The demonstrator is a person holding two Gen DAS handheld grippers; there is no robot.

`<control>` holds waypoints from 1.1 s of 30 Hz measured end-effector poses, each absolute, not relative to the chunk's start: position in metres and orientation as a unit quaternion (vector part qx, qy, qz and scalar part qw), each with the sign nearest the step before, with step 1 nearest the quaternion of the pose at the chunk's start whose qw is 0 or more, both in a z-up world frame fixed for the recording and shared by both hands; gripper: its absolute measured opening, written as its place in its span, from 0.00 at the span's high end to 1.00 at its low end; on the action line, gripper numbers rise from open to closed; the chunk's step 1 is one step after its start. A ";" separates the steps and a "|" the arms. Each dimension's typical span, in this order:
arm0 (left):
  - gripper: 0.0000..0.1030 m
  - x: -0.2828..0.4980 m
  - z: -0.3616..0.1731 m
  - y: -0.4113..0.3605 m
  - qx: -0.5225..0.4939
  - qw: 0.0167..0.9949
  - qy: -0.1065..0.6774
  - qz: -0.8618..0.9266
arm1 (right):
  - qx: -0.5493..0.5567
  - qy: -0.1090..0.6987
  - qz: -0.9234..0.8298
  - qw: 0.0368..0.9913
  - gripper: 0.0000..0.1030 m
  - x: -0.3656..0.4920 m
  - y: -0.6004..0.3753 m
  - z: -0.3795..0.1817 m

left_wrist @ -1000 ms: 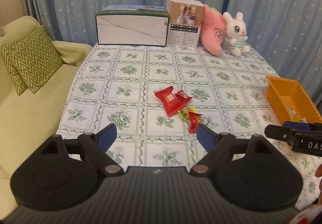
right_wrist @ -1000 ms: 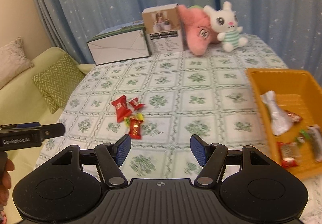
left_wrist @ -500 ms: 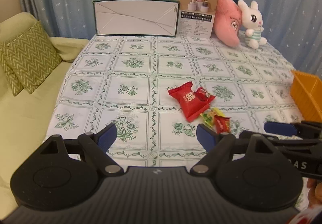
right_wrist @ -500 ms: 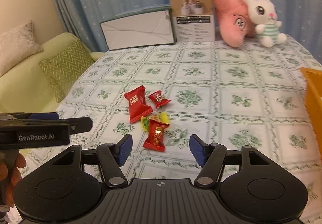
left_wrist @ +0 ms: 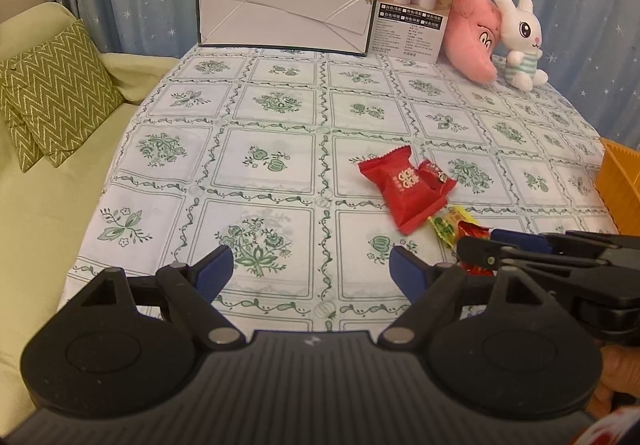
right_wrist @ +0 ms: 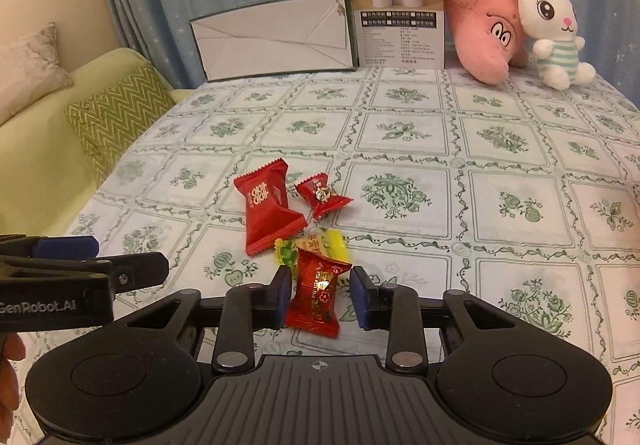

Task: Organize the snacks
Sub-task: 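Grasp the small red candy with the right gripper while the left grasps the large red packet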

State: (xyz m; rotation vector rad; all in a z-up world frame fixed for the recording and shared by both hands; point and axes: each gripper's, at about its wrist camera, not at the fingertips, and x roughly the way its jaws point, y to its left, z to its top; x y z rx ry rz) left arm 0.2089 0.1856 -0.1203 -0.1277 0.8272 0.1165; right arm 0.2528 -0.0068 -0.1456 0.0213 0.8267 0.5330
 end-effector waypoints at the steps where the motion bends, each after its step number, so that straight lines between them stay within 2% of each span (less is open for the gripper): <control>1: 0.19 0.209 -0.120 0.185 -0.062 0.912 0.401 0.055 | 0.010 0.398 0.257 0.881 0.70 0.253 -0.007 -0.147; 3: 0.19 0.210 -0.121 0.183 -0.061 0.913 0.401 0.052 | 0.007 0.396 0.259 0.881 0.77 0.252 -0.007 -0.148; 6: 0.19 0.213 -0.122 0.179 -0.058 0.912 0.403 0.044 | 0.011 0.391 0.257 0.883 0.80 0.251 -0.012 -0.145; 10: 0.19 0.221 -0.122 0.173 -0.059 0.913 0.402 0.030 | 0.016 0.378 0.247 0.892 0.81 0.251 -0.029 -0.134; 18: 0.29 0.256 -0.125 0.154 -0.087 0.917 0.390 -0.001 | 0.031 0.375 0.198 0.905 0.81 0.266 -0.072 -0.127; 24: 0.48 0.283 -0.132 0.146 -0.105 0.918 0.383 0.002 | 0.042 0.374 0.182 0.908 0.81 0.271 -0.088 -0.126; 26: 0.58 0.290 -0.138 0.146 -0.108 0.916 0.387 0.005 | 0.042 0.374 0.181 0.908 0.81 0.271 -0.090 -0.126; 33: 0.70 0.303 -0.148 0.148 -0.111 0.911 0.396 0.016 | 0.045 0.379 0.182 0.906 0.81 0.271 -0.093 -0.127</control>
